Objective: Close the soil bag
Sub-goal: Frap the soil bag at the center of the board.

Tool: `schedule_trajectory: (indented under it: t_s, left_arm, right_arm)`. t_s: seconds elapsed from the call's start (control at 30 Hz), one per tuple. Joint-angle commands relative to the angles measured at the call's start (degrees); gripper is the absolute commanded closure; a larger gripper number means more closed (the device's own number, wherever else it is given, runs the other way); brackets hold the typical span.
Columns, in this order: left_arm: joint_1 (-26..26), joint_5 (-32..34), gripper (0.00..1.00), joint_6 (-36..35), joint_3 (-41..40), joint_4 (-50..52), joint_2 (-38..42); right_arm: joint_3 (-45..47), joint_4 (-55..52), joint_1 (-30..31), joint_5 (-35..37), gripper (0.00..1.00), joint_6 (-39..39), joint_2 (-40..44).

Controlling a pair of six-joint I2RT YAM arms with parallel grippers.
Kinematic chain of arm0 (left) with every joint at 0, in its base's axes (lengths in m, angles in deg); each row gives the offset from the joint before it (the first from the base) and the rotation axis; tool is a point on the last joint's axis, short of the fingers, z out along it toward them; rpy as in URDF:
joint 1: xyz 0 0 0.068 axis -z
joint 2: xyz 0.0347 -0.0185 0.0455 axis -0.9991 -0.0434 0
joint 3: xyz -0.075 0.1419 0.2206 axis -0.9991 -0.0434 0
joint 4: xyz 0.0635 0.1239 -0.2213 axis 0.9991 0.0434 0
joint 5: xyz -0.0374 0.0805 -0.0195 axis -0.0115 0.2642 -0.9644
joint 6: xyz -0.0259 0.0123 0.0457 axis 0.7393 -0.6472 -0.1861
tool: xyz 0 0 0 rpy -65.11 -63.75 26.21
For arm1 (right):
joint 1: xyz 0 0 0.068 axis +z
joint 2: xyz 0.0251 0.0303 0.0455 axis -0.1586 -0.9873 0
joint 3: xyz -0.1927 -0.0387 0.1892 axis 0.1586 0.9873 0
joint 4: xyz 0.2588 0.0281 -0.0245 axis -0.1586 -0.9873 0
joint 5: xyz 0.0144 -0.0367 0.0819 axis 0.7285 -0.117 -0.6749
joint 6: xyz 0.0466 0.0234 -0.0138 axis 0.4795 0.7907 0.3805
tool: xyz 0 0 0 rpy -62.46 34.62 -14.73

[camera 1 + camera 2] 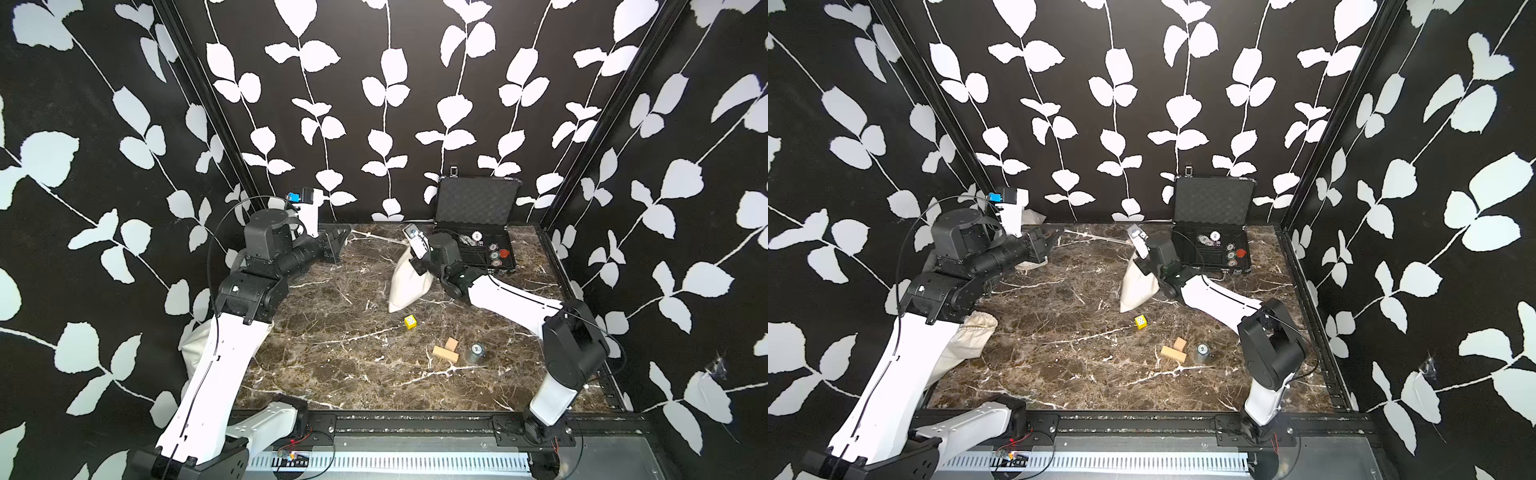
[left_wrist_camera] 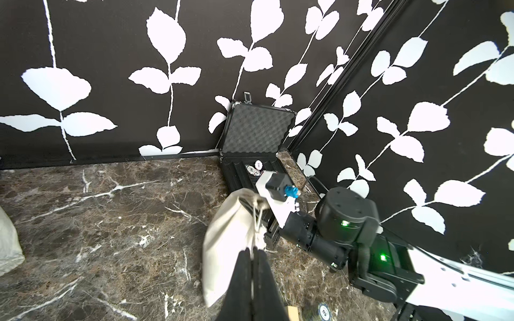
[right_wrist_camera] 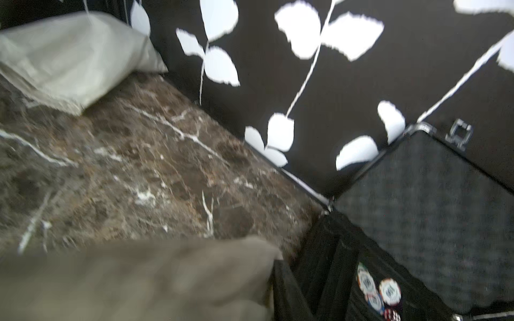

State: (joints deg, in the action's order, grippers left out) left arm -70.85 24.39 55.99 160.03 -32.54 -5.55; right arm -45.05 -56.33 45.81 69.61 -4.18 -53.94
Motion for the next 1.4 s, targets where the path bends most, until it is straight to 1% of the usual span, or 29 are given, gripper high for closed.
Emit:
schedule_trajectory:
  t_s: [0.0, 0.1, 0.17, 0.23, 0.3, 0.33, 0.43, 0.5, 0.6, 0.67, 0.73, 0.77, 0.83, 0.93, 1.03, 1.1, 1.2, 1.3, 1.33, 1.37]
  left_arm:
    - [-2.7, 4.7, 1.0, -0.9, 5.3, -13.1, 5.5]
    - [-3.1, 4.7, 1.0, -0.8, 5.5, -13.1, 5.5]
    - [-3.2, 4.6, 1.0, -0.7, 5.1, -13.4, 5.8]
    - [-3.3, 4.7, 1.0, -0.4, 4.1, -13.6, 6.0]
    - [-3.3, 4.2, 1.0, 0.0, 2.4, -14.4, 6.1]
    - [-3.3, 3.4, 1.0, 0.1, 1.9, -14.5, 5.8]
    - [-3.3, -1.8, 1.0, 0.7, 0.7, -15.4, 4.3]
    - [-3.3, -5.3, 1.0, 2.0, -0.5, -17.2, 3.2]
    - [-3.2, -8.9, 1.0, 3.4, -1.0, -18.2, 0.6]
    - [-3.1, -10.9, 1.0, 4.6, -1.2, -19.5, -1.0]
    - [-2.9, -11.9, 1.0, 5.4, -1.3, -20.8, -1.7]
    - [-2.7, -11.9, 1.0, 5.7, -1.3, -21.3, -1.9]
    - [-2.6, -11.8, 1.0, 5.8, -1.2, -21.9, -1.7]
    - [-2.5, -11.8, 1.0, 5.7, -0.9, -22.2, -1.2]
    - [-2.6, -12.0, 1.0, 5.7, -0.6, -22.2, -0.8]
    - [-2.6, -12.3, 1.0, 5.7, -0.5, -22.2, -0.8]
    - [-2.5, -12.9, 1.0, 5.4, -0.6, -21.8, -0.8]
    - [-2.4, -13.1, 1.0, 5.5, -1.4, -22.1, -0.8]
    - [-2.3, -14.1, 1.0, 5.5, -1.5, -22.3, -1.0]
    - [-2.1, -15.1, 1.0, 5.2, -1.7, -22.0, -1.3]
  right_arm:
    - [1.1, -11.5, -5.9, 10.0, 0.79, -1.0, 4.1]
    - [-1.4, -12.1, -5.9, 6.7, 0.86, -3.6, 10.9]
    - [-2.6, -13.5, -6.1, 4.9, 0.9, -5.4, 12.3]
    - [-2.7, -14.5, -6.6, 4.0, 0.93, -6.4, 11.9]
    - [-0.6, -14.4, -7.4, 1.7, 0.93, -6.0, 10.1]
    - [0.8, -13.8, -7.6, -0.5, 0.91, -5.6, 9.2]
    - [4.0, -11.9, -7.3, -8.7, 0.85, -2.5, 6.1]
    - [5.8, -9.1, -6.7, -13.0, 0.77, 0.3, 5.1]
    - [5.9, -6.9, -4.3, -17.7, 0.57, 1.3, 5.7]
    - [4.1, -6.5, -2.5, -21.3, 0.44, 1.6, 6.6]
    - [0.5, -6.9, -0.5, -25.1, 0.31, 1.8, 7.1]
    - [-1.3, -6.6, 0.6, -26.5, 0.25, 2.3, 7.2]
    - [-5.0, -5.5, 2.6, -28.3, 0.19, 3.4, 7.0]
    - [-10.0, -4.7, 4.8, -29.3, 0.15, 5.3, 5.7]
    - [-16.4, -4.9, 5.9, -30.3, 0.17, 7.2, 3.2]
    - [-20.2, -6.2, 6.5, -30.9, 0.21, 7.5, 1.6]
    - [-25.1, -8.8, 6.9, -30.9, 0.36, 8.0, -0.1]
    - [-28.0, -9.4, 7.0, -33.1, 0.5, 8.8, -0.9]
    - [-28.9, -10.1, 7.1, -33.9, 0.56, 9.0, -1.1]
    - [-30.2, -10.9, 7.1, -34.5, 0.64, 9.0, -1.2]
